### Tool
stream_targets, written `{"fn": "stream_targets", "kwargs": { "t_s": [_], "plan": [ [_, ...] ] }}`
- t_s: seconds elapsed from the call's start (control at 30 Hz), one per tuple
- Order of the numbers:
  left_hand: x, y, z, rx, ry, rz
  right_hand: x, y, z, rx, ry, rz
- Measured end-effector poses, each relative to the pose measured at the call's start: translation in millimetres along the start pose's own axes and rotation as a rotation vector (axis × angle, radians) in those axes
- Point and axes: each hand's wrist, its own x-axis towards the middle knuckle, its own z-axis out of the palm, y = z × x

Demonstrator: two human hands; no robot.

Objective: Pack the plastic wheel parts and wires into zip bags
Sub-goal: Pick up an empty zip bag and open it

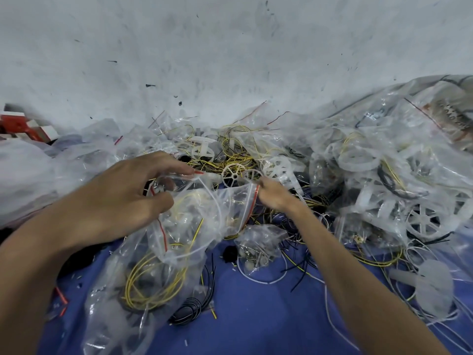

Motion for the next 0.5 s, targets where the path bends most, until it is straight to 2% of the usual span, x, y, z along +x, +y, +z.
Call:
{"fn": "stream_targets", "kwargs": {
  "t_s": [0.13, 0.2, 0.37, 0.43, 0.5],
  "plan": [
    [-0.5, -1.0, -0.6, -0.006, -0.003, -0.006, -8.7, -4.1, -44.3, 0.691, 0.160, -0.019],
    [-0.7, -0.6, -0.6, -0.004, -0.014, -0.023, -10.4, -5.9, -52.4, 0.924, 0.176, -0.031],
    [-1.5, 2.7, -0.1, -0.007, -0.020, -0.032, -13.9, -11.4, -52.6, 0.958, 0.135, -0.075],
    [-2.3, 3.7, -0.6, -0.015, -0.008, -0.026, -15.1, -13.0, -54.8, 0.957, 0.057, -0.093],
    [-2.6, 4.8, -1.2, -0.023, 0.006, -0.017, -16.0, -7.4, -60.9, 0.738, -0.098, -0.060]
  ]
}}
